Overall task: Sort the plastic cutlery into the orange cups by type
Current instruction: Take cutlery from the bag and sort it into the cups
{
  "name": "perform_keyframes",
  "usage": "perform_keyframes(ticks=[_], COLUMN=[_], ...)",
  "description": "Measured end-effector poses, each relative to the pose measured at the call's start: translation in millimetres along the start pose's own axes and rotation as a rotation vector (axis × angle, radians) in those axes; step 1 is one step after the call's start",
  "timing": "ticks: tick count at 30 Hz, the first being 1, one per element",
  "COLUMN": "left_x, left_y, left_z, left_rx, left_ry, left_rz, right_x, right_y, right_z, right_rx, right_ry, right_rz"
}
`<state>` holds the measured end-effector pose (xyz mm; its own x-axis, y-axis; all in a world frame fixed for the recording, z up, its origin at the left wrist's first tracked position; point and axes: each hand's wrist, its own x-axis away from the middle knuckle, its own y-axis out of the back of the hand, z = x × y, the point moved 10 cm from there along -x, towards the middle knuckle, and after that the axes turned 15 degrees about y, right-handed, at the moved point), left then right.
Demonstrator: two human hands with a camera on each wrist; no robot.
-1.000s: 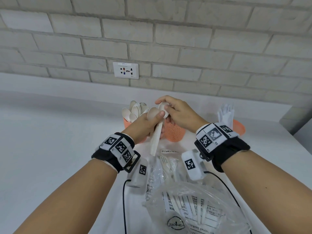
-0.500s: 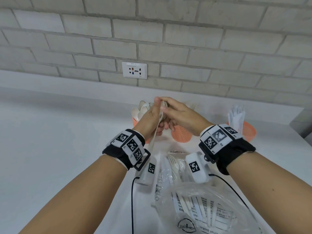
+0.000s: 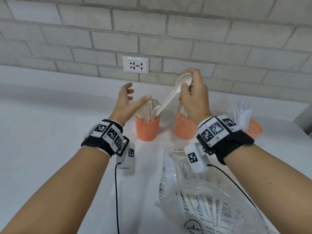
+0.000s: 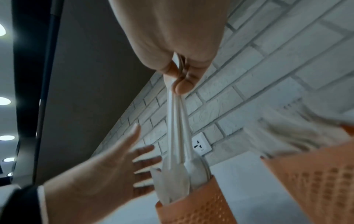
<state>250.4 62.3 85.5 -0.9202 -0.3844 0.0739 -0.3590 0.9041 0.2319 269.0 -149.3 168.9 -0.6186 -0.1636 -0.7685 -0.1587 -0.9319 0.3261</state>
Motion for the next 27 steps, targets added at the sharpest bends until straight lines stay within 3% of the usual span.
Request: perform_keyframes(ticks=[4, 11, 13, 16, 21, 24, 27], left_x=[1.8, -6.7, -4.5, -4.1, -3.7, 8.7, 38.8], left_y=[-38.4, -40.9, -41.0, -41.2, -39.5, -35.0, -28.1], left_z=[35.2, 34.1, 35.8, 38.5, 34.0, 15.7, -17.9], left_rx=[-0.150, -0.100, -0.091, -0.087, -0.165, -0.268, -0.261], left_ry=[0.090, 0.006, 0.000, -0.009, -0.022, -0.122, -0.325], left_rz=[0.193, 0.092, 0.070, 0.052, 0.029, -0.048, -0.182], right_x=[6.4, 21.9, 25.8, 44.6, 55.3, 39.6, 34.5], right_y=[-8.8, -49.4, -62.4, -84.5, -90.9, -74.8, -43.0], right_z=[1.8, 11.8, 4.4, -18.2, -34.0, -10.4, 14.5], right_rx=[0.040, 0.181, 0.271, 0.549, 0.471, 0.455, 0.376], right_ry=[0.009, 0.112, 0.140, 0.176, 0.042, 0.078, 0.087], right_rz=[-0.070, 0.165, 0.286, 0.578, 0.821, 0.797, 0.782])
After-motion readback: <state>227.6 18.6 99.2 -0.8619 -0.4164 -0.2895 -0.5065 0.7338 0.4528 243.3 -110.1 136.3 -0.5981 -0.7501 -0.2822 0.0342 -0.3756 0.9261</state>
